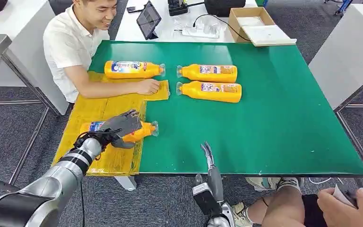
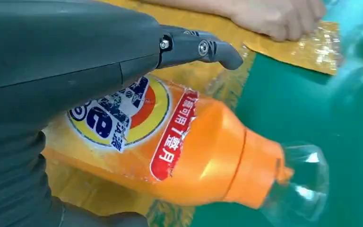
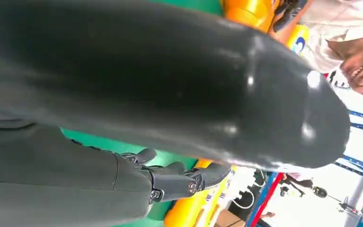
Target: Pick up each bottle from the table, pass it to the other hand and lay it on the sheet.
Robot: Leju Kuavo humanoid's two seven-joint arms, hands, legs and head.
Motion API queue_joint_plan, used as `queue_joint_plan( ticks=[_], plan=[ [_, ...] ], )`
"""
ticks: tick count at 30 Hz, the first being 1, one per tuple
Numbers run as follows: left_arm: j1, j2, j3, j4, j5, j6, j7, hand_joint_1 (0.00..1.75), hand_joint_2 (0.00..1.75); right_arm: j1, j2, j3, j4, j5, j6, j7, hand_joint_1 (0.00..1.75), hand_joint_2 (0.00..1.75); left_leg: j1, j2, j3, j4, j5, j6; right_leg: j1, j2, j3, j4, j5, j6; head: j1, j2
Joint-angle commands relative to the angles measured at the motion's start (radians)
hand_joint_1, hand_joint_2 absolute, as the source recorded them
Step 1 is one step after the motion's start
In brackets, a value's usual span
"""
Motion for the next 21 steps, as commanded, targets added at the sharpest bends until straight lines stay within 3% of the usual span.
queue_joint_plan(
  ticks=[1,8,9,12,16,18,20,21],
  plan=[
    [0.015,0.001,0.038,0.068,0.083,-0.053,-0.074,0.00,0.00,-0.049,-0.018,-0.018,0.119,-0.006,-0.008,-0.018,0.00,0.00,0.001,0.003,0.005,-0.002,-0.001,-0.002,0.001,0.002,0.004,-0.002,0.000,-0.002,0.000,0.000],
    [0.023,-0.008,0.034,0.026,0.130,-0.005,-0.112,0.00,0.00,-0.040,-0.019,-0.018,0.105,-0.006,-0.009,-0.015,0.00,0.00,0.001,0.003,0.005,-0.001,-0.001,-0.002,0.001,0.001,0.005,-0.001,0.000,-0.002,0.000,0.000],
    [0.026,-0.010,0.028,0.016,0.140,0.015,-0.124,0.00,1.75,-0.039,-0.020,-0.017,0.101,-0.006,-0.008,-0.013,0.00,0.00,0.000,0.002,0.004,-0.001,-0.001,-0.001,0.001,0.001,0.004,-0.001,0.000,-0.002,0.000,0.000],
    [0.067,-0.017,-0.004,-0.103,0.160,0.203,-0.235,0.00,1.75,-0.017,-0.025,-0.010,0.058,0.003,-0.009,-0.002,0.00,0.00,0.001,0.001,0.004,-0.001,-0.001,-0.002,0.001,0.000,0.004,-0.001,-0.001,-0.002,0.000,0.000],
    [0.220,-0.027,-0.014,-0.450,0.286,0.322,-0.370,0.00,1.75,0.008,-0.028,0.011,0.019,0.022,-0.002,0.017,0.00,0.00,0.000,0.001,0.001,-0.001,-0.001,-0.001,0.001,-0.001,0.001,-0.001,-0.001,-0.001,0.000,0.000],
    [0.269,-0.029,-0.034,-0.586,0.351,0.304,-0.374,0.00,1.75,0.005,-0.025,0.020,0.025,0.027,-0.003,0.018,0.00,0.00,0.001,0.002,0.002,0.000,-0.002,-0.002,0.001,0.000,0.001,-0.001,-0.002,-0.002,0.000,0.000],
    [0.292,-0.050,-0.019,-0.671,0.544,0.158,-0.344,0.00,1.75,0.006,-0.024,0.016,0.018,0.026,-0.022,0.014,0.00,0.00,0.001,0.004,0.000,0.000,-0.003,-0.001,0.001,0.001,0.000,0.000,-0.002,-0.002,0.000,0.000],
    [0.294,-0.049,-0.025,-0.680,0.547,0.156,-0.342,0.00,1.75,0.007,-0.025,0.016,0.016,0.026,-0.021,0.014,0.00,0.00,0.000,0.002,-0.001,0.000,-0.001,-0.001,0.001,0.000,-0.002,0.000,-0.001,-0.001,0.000,0.000]
  ],
)
